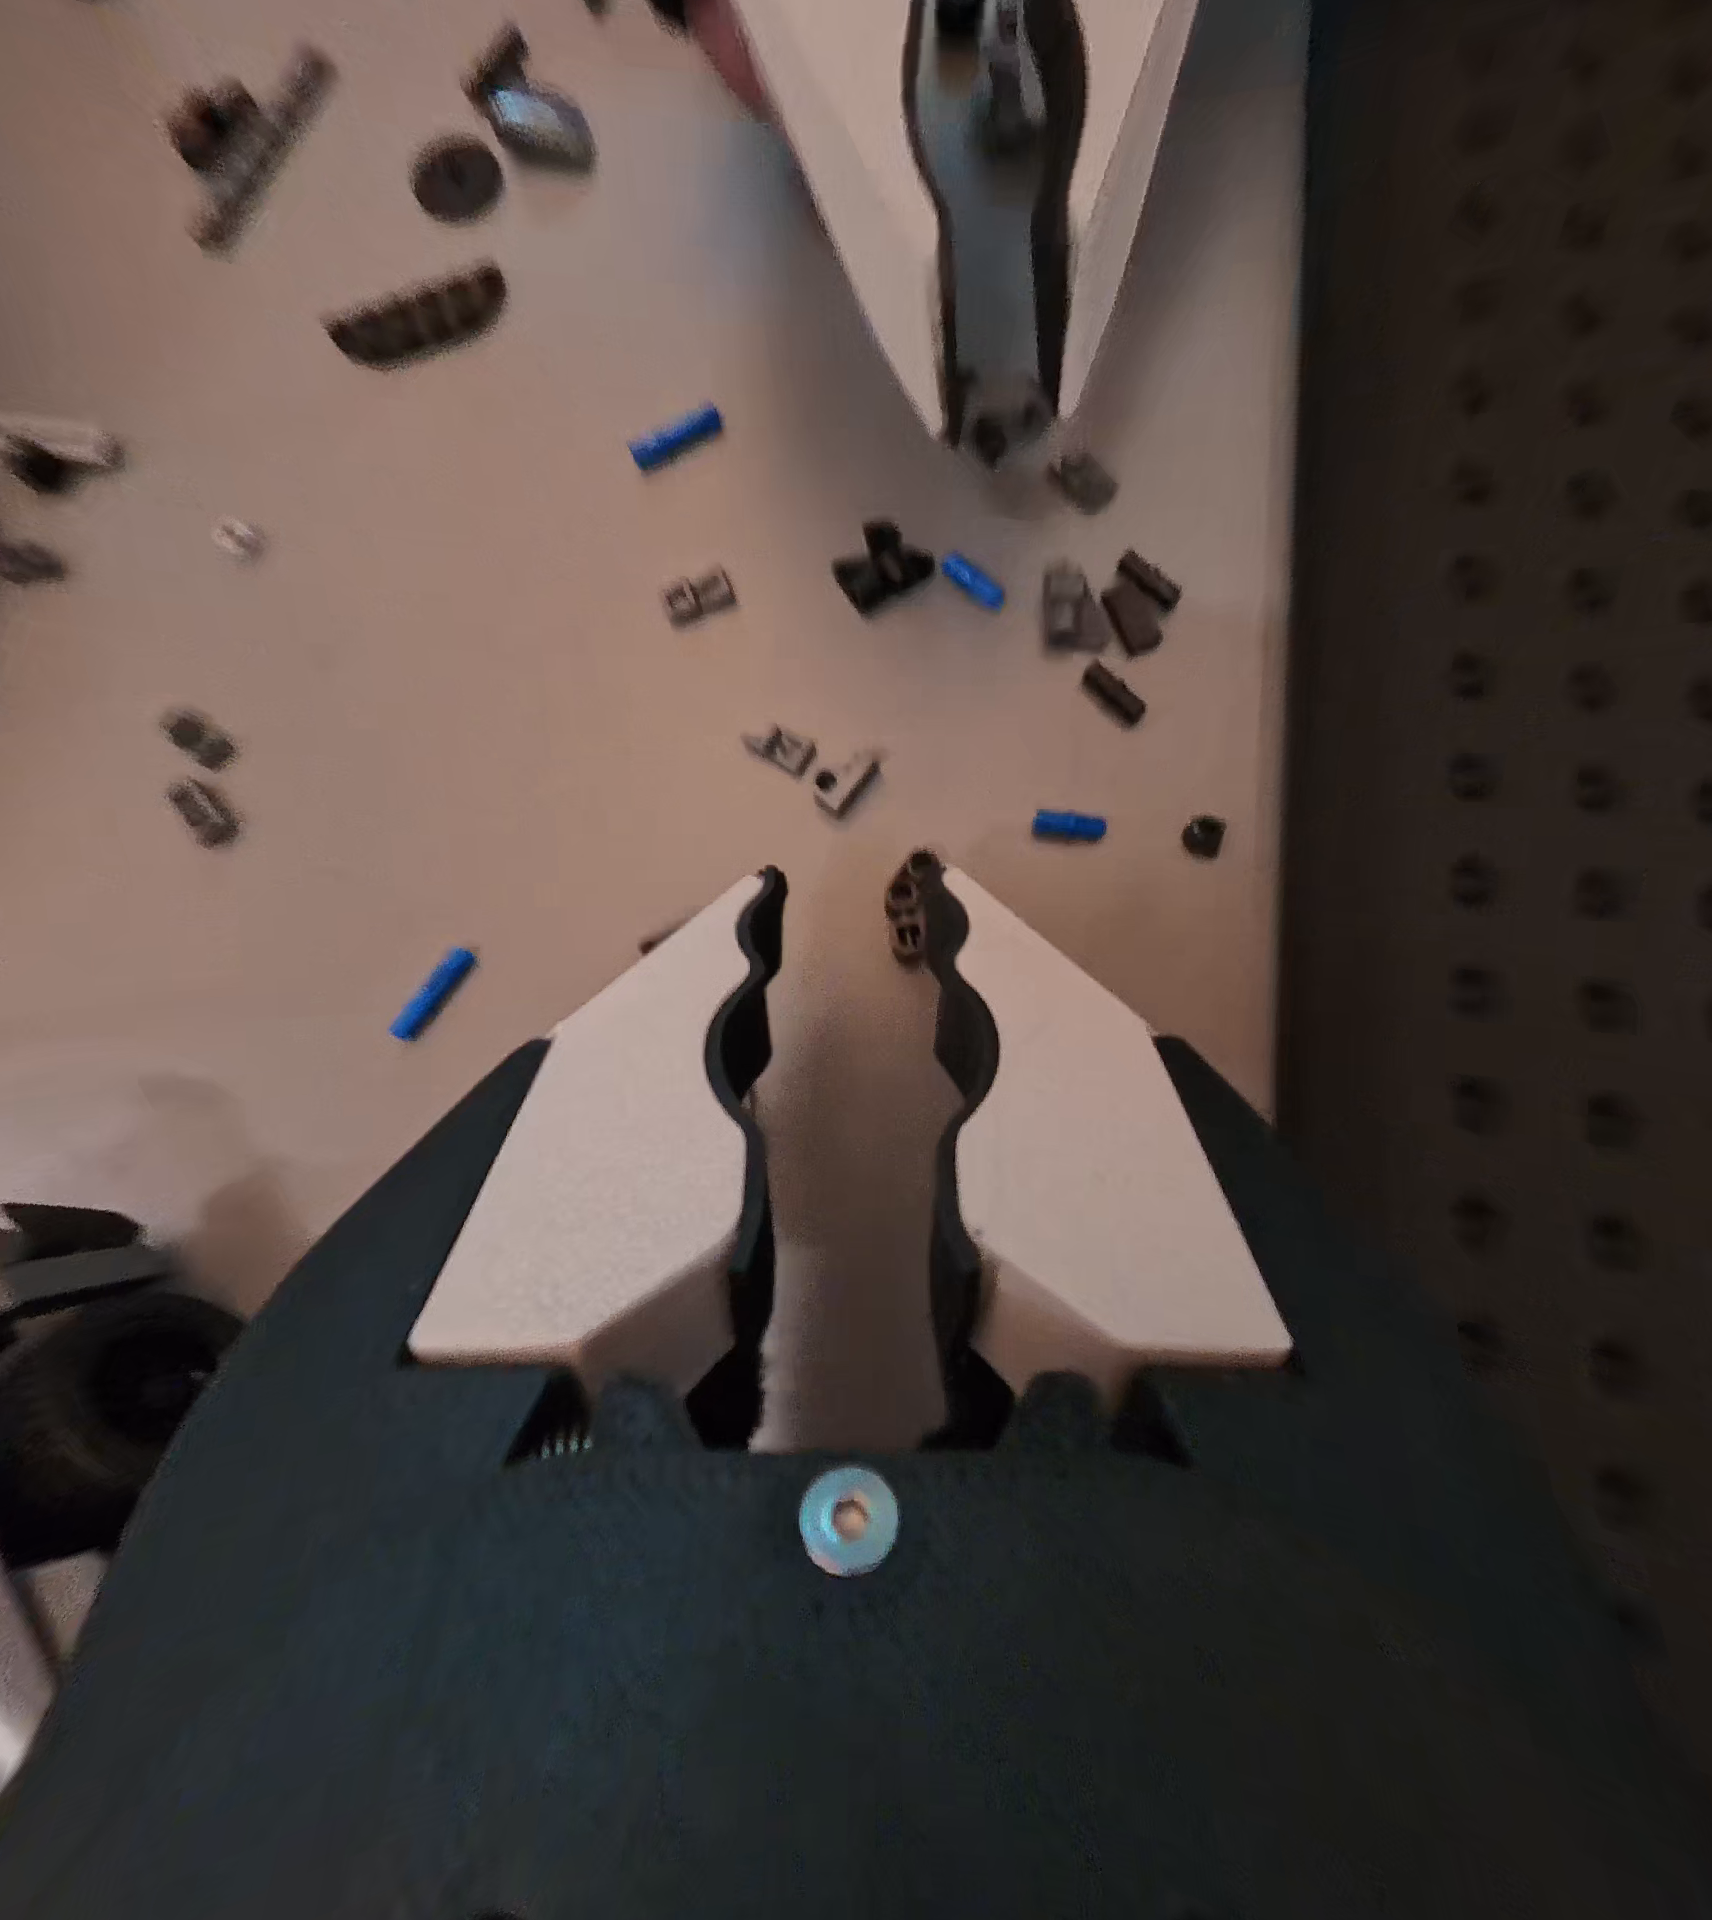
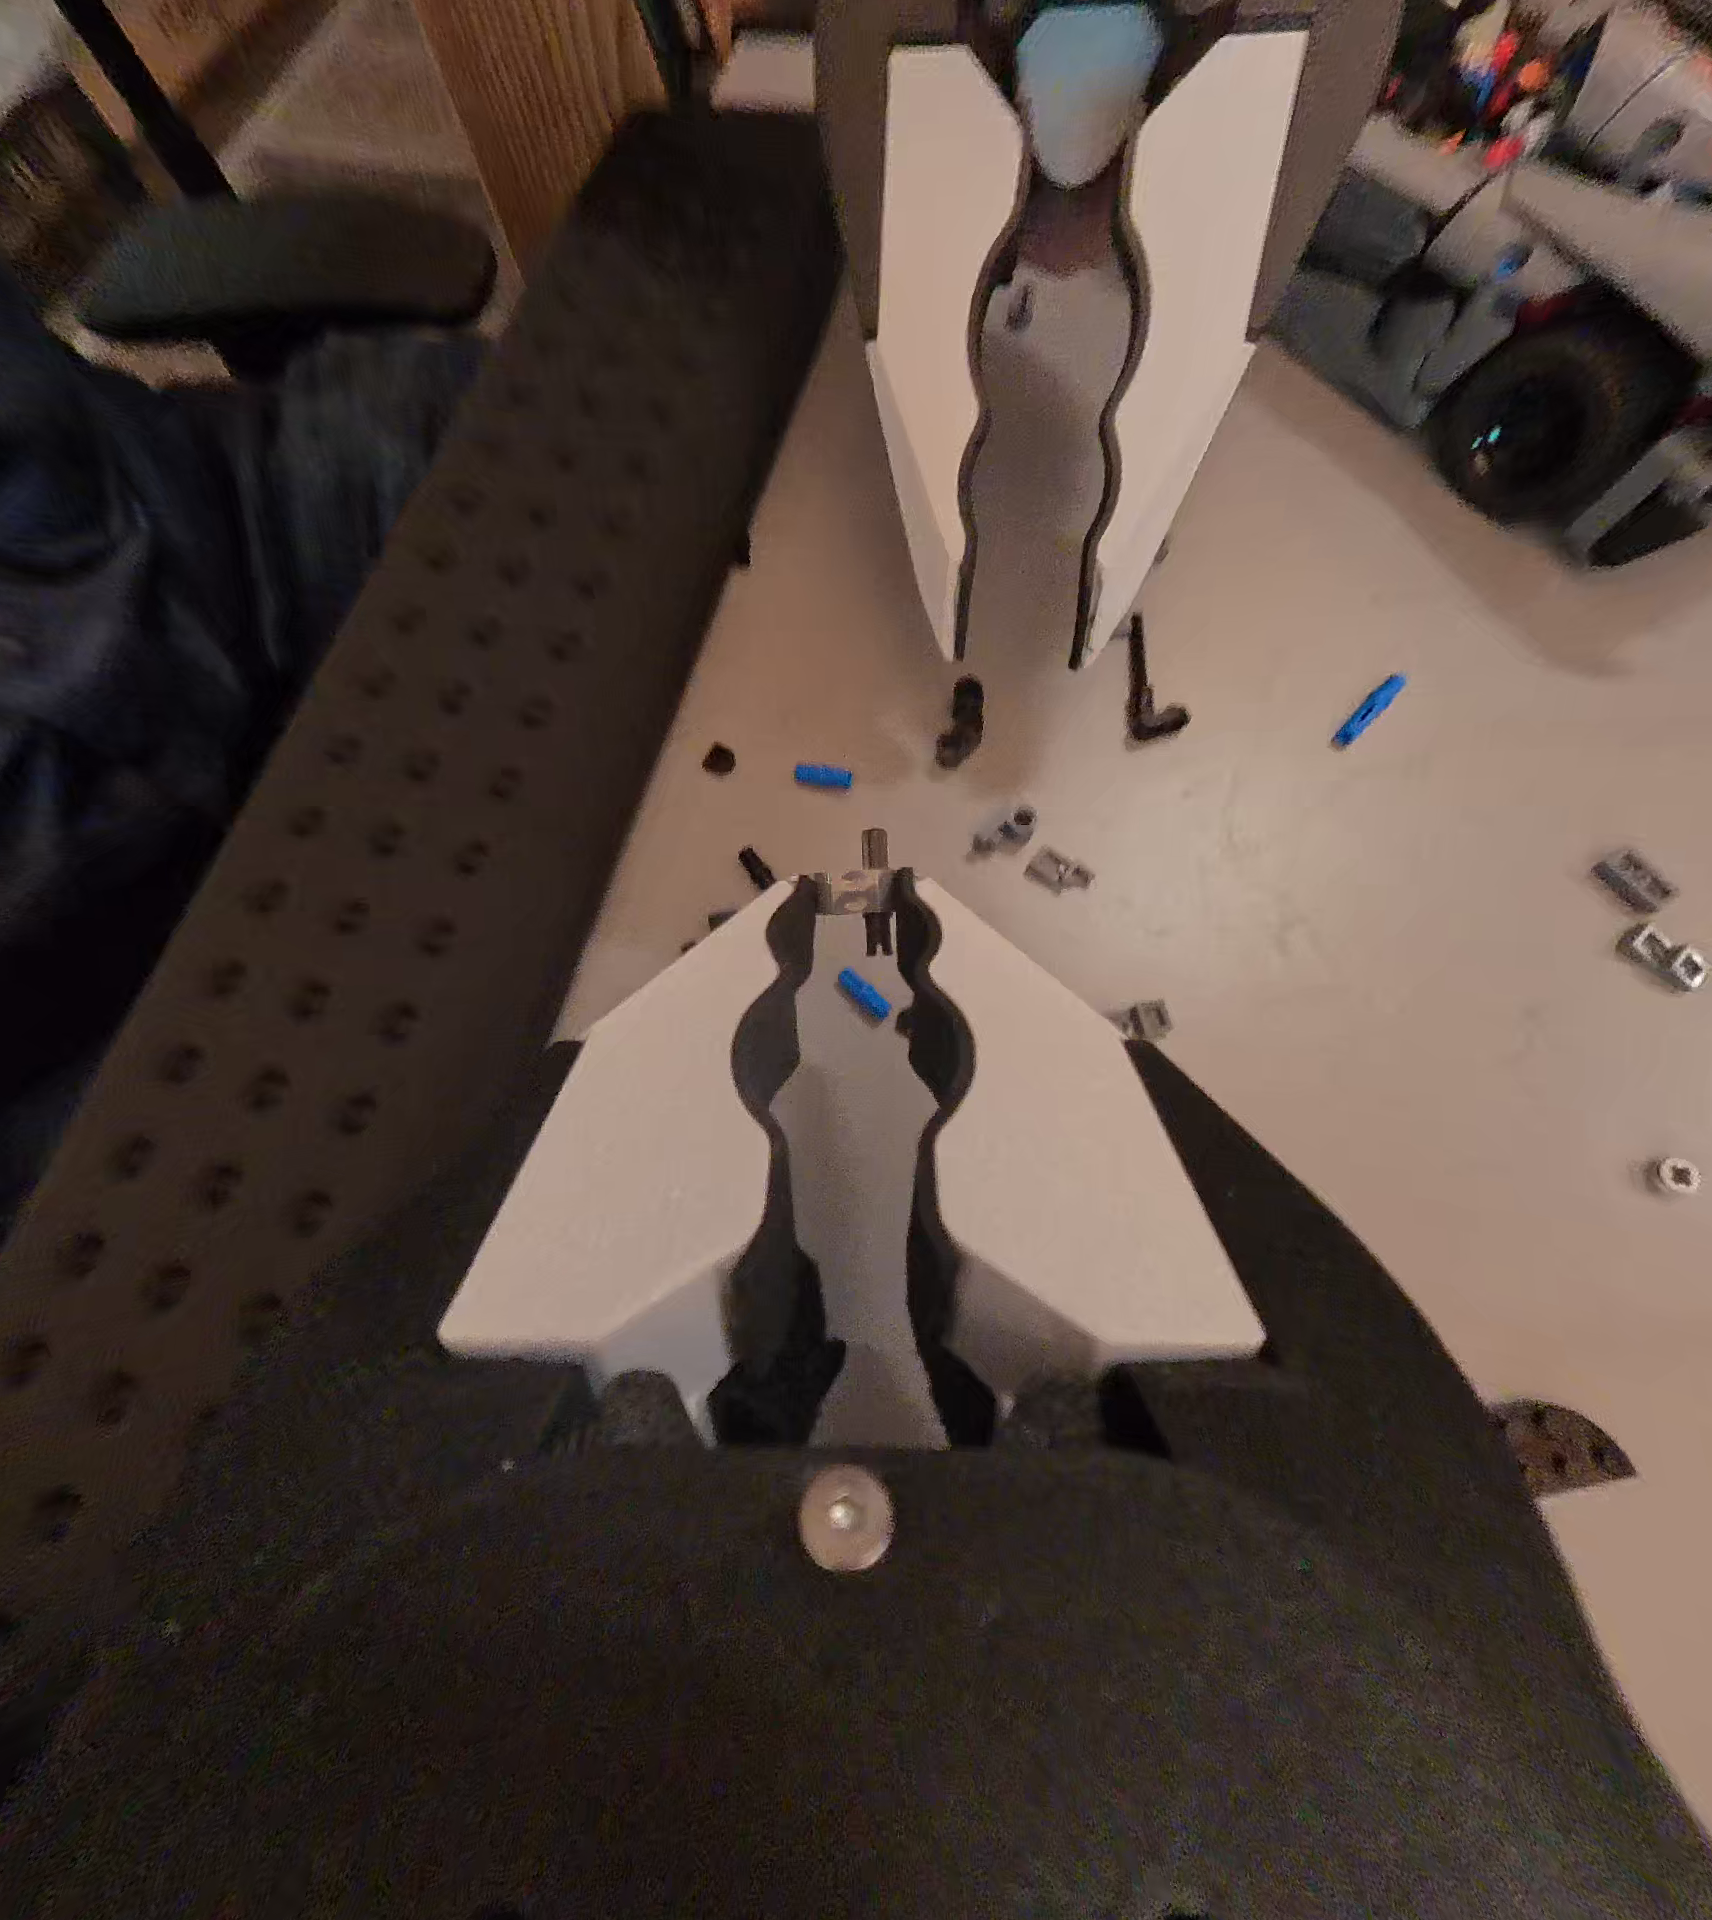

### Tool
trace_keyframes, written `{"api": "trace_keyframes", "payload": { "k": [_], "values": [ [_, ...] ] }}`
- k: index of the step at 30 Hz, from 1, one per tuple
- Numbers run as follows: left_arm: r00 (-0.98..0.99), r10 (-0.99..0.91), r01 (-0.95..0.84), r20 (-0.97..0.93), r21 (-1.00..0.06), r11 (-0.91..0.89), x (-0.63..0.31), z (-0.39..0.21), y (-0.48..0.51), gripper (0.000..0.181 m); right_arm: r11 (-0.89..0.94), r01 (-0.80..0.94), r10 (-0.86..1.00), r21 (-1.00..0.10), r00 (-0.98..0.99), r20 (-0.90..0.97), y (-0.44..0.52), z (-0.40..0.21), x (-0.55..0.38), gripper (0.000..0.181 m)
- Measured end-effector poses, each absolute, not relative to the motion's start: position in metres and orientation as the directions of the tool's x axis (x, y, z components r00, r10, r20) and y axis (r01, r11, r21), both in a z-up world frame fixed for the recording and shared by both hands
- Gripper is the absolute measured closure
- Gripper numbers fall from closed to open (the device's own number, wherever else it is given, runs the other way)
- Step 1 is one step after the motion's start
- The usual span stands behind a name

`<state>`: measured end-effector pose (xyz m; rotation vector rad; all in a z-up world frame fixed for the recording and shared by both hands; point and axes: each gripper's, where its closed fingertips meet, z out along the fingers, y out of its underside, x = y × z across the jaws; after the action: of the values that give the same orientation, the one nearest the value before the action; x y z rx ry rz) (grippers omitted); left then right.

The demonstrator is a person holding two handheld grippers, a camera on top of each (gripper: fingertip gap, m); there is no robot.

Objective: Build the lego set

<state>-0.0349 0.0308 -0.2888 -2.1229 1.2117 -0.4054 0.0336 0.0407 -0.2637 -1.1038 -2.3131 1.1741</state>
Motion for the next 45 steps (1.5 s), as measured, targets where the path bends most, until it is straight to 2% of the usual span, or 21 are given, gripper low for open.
{"api": "trace_keyframes", "payload": {
  "k": [3, 6, 13, 19, 34, 45],
  "values": [
    [0.521, -0.834, -0.656, -0.181, -0.710, -0.256, -0.025, -0.265, 0.038, 0.156, 0.287, 0.463, 0.747, -0.839, -0.656, -0.106, 0.037, -0.253, 0.030, 0.168],
    [0.479, -0.822, -0.694, -0.308, -0.706, -0.140, -0.007, -0.250, 0.035, 0.156, 0.232, 0.447, 0.729, -0.864, -0.667, -0.150, 0.032, -0.249, 0.026, 0.168],
    [0.398, -0.778, -0.771, -0.486, -0.637, 0.004, 0.015, -0.245, 0.029, 0.163, 0.205, 0.433, 0.708, -0.878, -0.685, -0.172, 0.021, -0.245, 0.021, 0.168],
    [0.346, -0.746, -0.823, -0.569, -0.566, 0.050, 0.018, -0.249, 0.029, 0.179, 0.176, 0.427, 0.694, -0.887, -0.693, -0.195, 0.018, -0.241, 0.021, 0.168],
    [0.358, -0.720, -0.840, -0.595, -0.542, 0.031, 0.009, -0.252, 0.036, 0.181, 0.152, 0.432, 0.728, -0.889, -0.657, -0.195, 0.024, -0.242, 0.014, 0.168],
    [0.460, -0.730, -0.792, -0.506, -0.606, -0.079, -0.006, -0.253, 0.044, 0.181, 0.229, 0.432, 0.811, -0.872, -0.580, -0.075, 0.042, -0.246, 0.006, 0.162]
  ]
}}
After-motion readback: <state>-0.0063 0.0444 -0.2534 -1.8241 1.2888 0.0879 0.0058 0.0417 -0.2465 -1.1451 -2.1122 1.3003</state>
